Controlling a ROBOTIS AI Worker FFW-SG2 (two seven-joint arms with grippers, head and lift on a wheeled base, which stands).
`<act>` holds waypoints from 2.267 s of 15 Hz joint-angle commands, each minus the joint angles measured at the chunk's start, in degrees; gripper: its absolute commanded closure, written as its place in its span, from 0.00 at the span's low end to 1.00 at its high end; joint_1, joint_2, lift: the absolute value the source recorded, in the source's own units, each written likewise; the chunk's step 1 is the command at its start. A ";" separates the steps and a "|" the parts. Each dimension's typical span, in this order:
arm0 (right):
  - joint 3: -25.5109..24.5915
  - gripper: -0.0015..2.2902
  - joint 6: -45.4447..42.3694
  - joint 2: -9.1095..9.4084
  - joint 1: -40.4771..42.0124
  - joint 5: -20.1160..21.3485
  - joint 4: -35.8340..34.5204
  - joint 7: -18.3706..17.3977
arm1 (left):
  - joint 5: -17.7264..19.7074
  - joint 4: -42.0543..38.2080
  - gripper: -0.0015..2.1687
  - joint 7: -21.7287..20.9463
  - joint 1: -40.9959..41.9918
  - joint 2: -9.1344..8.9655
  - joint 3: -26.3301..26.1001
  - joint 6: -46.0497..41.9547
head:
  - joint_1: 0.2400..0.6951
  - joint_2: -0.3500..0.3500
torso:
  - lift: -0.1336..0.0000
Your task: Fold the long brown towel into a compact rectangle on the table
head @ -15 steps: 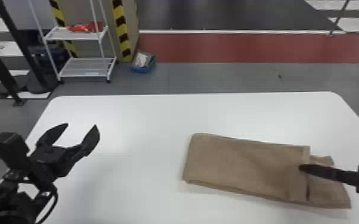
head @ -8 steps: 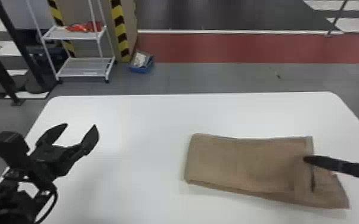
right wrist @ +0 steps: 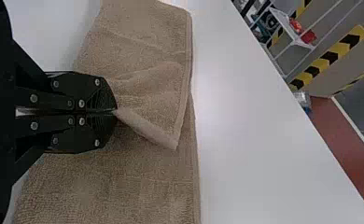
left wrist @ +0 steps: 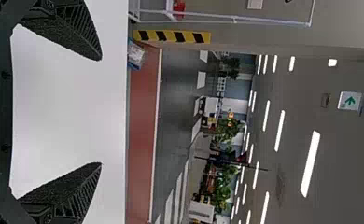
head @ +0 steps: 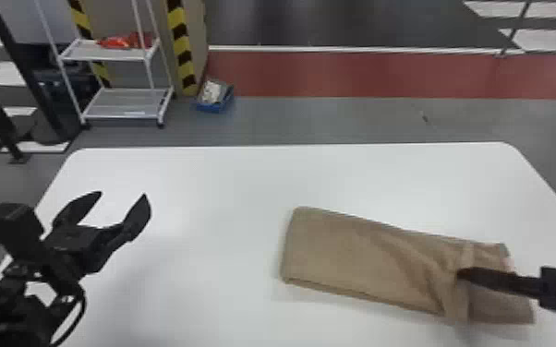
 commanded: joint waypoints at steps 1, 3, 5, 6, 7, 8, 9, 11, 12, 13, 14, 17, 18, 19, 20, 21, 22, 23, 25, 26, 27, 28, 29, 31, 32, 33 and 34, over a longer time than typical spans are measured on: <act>-2.88 0.48 0.12 -0.64 -0.77 -1.23 -4.42 1.22 | -0.19 0.00 0.04 -0.01 -0.05 -0.02 -0.34 0.53 | 1.00 0.49 | 0.07; -5.78 0.48 0.12 -1.26 1.25 -1.76 -6.26 3.24 | -0.28 -0.09 0.04 -0.01 -0.05 -0.02 -0.34 1.06 | 1.00 0.47 | 0.07; -4.55 0.48 0.12 -1.17 2.57 -0.62 -2.92 3.06 | -0.36 0.00 0.04 0.08 -0.05 -0.11 -0.34 1.06 | 1.00 0.45 | 0.07; -3.76 0.48 0.12 -0.91 2.48 0.08 -0.82 2.89 | -0.45 -0.09 0.04 0.08 -0.05 -0.11 -0.87 1.23 | 1.00 0.44 | 0.07; -3.50 0.48 0.12 -0.91 2.30 0.52 0.33 2.62 | -0.63 0.00 0.04 0.08 -0.05 -0.11 -0.87 1.41 | 1.00 0.43 | 0.07; -3.50 0.48 0.12 -1.08 1.34 1.05 1.56 2.53 | -1.07 0.00 0.04 0.08 -0.05 -0.11 -0.87 1.41 | 1.00 0.43 | 0.07; -3.67 0.48 0.12 -1.26 0.46 1.05 2.17 2.45 | -1.33 0.00 0.04 0.08 -0.05 -0.11 -0.96 1.41 | 1.00 0.43 | 0.07; -3.50 0.48 0.12 -1.17 0.28 1.05 1.73 2.45 | -1.59 0.00 0.04 0.08 -0.31 -0.11 -1.13 1.41 | 1.00 0.42 | 0.07; -4.55 0.48 0.12 -1.17 0.19 0.87 0.24 2.80 | -1.77 0.00 0.04 0.17 -0.49 -0.20 -1.31 1.41 | 1.00 0.42 | 0.07; -6.57 0.48 0.12 -1.35 0.19 0.08 -1.69 3.15 | -1.68 0.00 0.04 0.08 -0.58 -0.20 -1.48 1.41 | 1.00 0.42 | 0.07; -9.03 0.48 0.12 -2.14 0.46 -1.23 -2.57 3.59 | -1.68 0.09 0.04 0.08 -0.67 -0.20 -1.57 1.41 | 1.00 0.41 | 0.07; -7.98 0.48 0.12 -2.40 3.18 -0.27 1.56 3.15 | -1.86 0.97 0.04 -0.01 -1.28 -0.11 -1.83 1.41 | 1.00 0.36 | 0.07; -7.80 0.48 0.12 -2.40 2.48 0.00 3.58 3.06 | -1.95 1.05 0.04 -0.01 -1.28 -0.11 -2.01 1.58 | 1.00 0.35 | 0.07; -7.01 0.48 0.12 -2.40 2.13 0.70 3.93 3.06 | -1.95 1.05 0.04 -0.01 -1.28 -0.02 -2.10 1.58 | 1.00 0.35 | 0.07; -6.40 0.48 0.12 -2.23 1.51 1.23 4.02 2.97 | -2.03 1.14 0.04 -0.01 -1.46 -0.02 -2.19 1.58 | 1.00 0.34 | 0.07; -6.13 0.48 0.12 -2.05 0.72 1.31 4.28 2.89 | -2.12 1.14 0.04 -0.01 -1.46 -0.02 -2.19 1.58 | 1.00 0.34 | 0.07; -5.61 0.48 0.12 -1.96 -0.07 1.40 4.28 2.89 | -2.12 1.14 0.04 -0.01 -1.54 0.07 -2.19 1.58 | 1.00 0.35 | 0.07; -5.34 0.48 0.12 -1.96 -0.42 1.49 3.93 2.89 | -2.30 1.23 0.04 -0.01 -1.72 0.07 -2.19 1.58 | 1.00 0.35 | 0.07; -8.42 0.48 0.12 -2.67 -1.39 0.44 0.15 3.50 | -2.74 1.32 0.04 -0.01 -2.25 0.07 -2.27 2.11 | 1.00 0.36 | 0.07; -10.97 0.48 0.12 -3.55 -1.04 -1.06 -1.25 4.03 | -2.74 1.32 0.04 -0.01 -2.42 0.07 -2.27 2.11 | 1.00 0.36 | 0.07; -11.14 0.48 0.12 -4.25 0.11 -1.32 -1.17 4.03 | -2.74 1.76 0.04 -0.01 -2.69 0.07 -2.27 2.11 | 1.00 0.35 | 0.07; -9.91 0.48 0.12 -4.07 0.81 0.00 0.68 3.68 | -2.82 2.02 0.04 -0.01 -2.86 0.07 -2.36 2.11 | 1.00 0.33 | 0.07; -8.51 0.48 0.12 -3.81 0.72 0.79 2.44 3.41 | -3.18 2.28 0.04 -0.01 -3.04 -0.02 -2.63 2.11 | 1.00 0.32 | 0.07; -6.92 0.48 0.12 -3.55 -0.33 1.67 4.99 3.06 | -3.44 2.46 0.04 -0.01 -3.21 -0.02 -3.07 2.11 | 1.00 0.31 | 0.07; -6.66 0.48 0.12 -3.55 -0.60 1.84 5.43 2.97 | -3.62 2.55 0.04 -0.01 -3.21 -0.02 -3.07 2.11 | 1.00 0.31 | 0.07; -6.75 0.48 0.12 -3.63 -0.77 1.84 6.04 2.97 | -3.62 2.64 0.04 -0.01 -3.21 -0.02 -2.98 2.11 | 1.00 0.31 | 0.07; -6.75 0.48 0.12 -3.72 -0.86 2.02 6.39 2.97 | -3.70 2.72 0.04 -0.01 -3.39 0.07 -2.98 2.11 | 1.00 0.31 | 0.07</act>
